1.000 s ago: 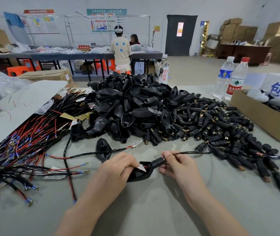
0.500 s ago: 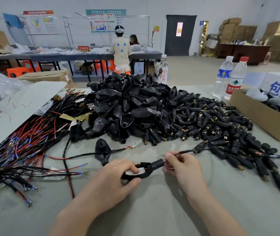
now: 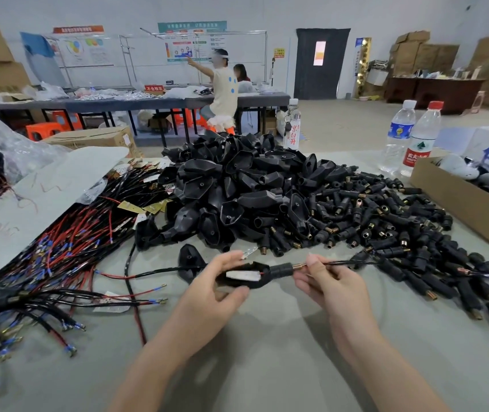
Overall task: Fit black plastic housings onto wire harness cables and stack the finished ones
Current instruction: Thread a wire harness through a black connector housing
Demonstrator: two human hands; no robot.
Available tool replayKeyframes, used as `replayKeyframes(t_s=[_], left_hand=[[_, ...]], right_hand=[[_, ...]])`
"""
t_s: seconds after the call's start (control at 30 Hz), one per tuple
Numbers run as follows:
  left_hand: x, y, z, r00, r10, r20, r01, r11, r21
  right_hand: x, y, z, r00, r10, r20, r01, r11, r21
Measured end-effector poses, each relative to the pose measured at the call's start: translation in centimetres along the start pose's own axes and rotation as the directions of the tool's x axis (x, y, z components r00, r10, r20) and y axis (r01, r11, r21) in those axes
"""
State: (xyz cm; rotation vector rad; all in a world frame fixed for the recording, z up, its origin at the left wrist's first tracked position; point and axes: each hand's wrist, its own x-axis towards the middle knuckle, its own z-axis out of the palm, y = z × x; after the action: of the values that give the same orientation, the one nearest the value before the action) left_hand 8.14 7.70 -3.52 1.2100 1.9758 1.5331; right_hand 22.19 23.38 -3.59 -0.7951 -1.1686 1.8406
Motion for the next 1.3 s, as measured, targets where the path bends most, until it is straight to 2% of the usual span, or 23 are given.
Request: replayKeyframes(t_s=[0.07,0.1,0.17,0.27,0.37,0.43,0.6,0.73,0.87,1.1,1.2,1.3], left_hand=[[0.1,0.9,0.3,0.985,-0.096,-0.144,0.05,0.954,-0.296],[0.0,1.5,0.3,0.964,-0.181,-0.194,0.078,0.892,-0.444],[-0.4,2.6,0.0,0.916,-0.349,-0.197,0.135,0.732,-0.668],[-1.7,3.4,-1.6,0.839,-0.536,-0.098,0.209,0.484,-0.85],[-3.9,3.9,-4.0,0.796,-0.602,-0.06,0.194,0.348,-0.917],[-5.3,3.9,-5.8,0.775,-0.622,-0.111,0.146,0.346,-0.927],[-9.1,4.1,-12.7,0.685,-0.66,-0.308,0.009,0.431,-0.902],[-11.7,3.8,-16.8,0.665,-0.622,-0.413,-0.055,0.51,-0.858],[-13.3,3.9,-19.6,0.654,-0.6,-0.461,-0.077,0.553,-0.83],[-12.8,4.9,-27.1,0.611,-0.576,-0.543,-0.071,0.643,-0.763],[-11.9,5.0,-30.1,0.582,-0.579,-0.572,-0.128,0.629,-0.767],[-11.5,3.9,-32.4,0.528,-0.614,-0.586,-0.178,0.595,-0.784]], right_hand=[[-0.7,-0.4,0.7,0.999,0.005,0.031,-0.008,0.995,0.104],[-1.1,-0.5,1.2,0.999,0.004,0.054,-0.011,0.991,0.136],[-2.2,-0.4,2.8,0.995,0.004,0.098,-0.021,0.985,0.172],[-4.2,0.3,6.1,0.986,0.015,0.168,-0.041,0.988,0.152],[-7.2,1.4,10.1,0.969,0.036,0.243,-0.064,0.992,0.108],[-9.3,2.1,12.5,0.956,0.061,0.286,-0.097,0.989,0.112],[-14.3,3.8,17.5,0.913,0.152,0.378,-0.181,0.983,0.042],[-17.5,4.9,20.8,0.871,0.215,0.443,-0.253,0.967,0.029],[-18.9,5.3,23.9,0.844,0.247,0.476,-0.301,0.953,0.038],[-19.0,4.6,29.2,0.793,0.238,0.561,-0.289,0.957,0.002],[-18.1,4.1,30.1,0.785,0.258,0.563,-0.298,0.954,-0.022],[-17.2,4.3,29.4,0.758,0.361,0.543,-0.346,0.928,-0.134]])
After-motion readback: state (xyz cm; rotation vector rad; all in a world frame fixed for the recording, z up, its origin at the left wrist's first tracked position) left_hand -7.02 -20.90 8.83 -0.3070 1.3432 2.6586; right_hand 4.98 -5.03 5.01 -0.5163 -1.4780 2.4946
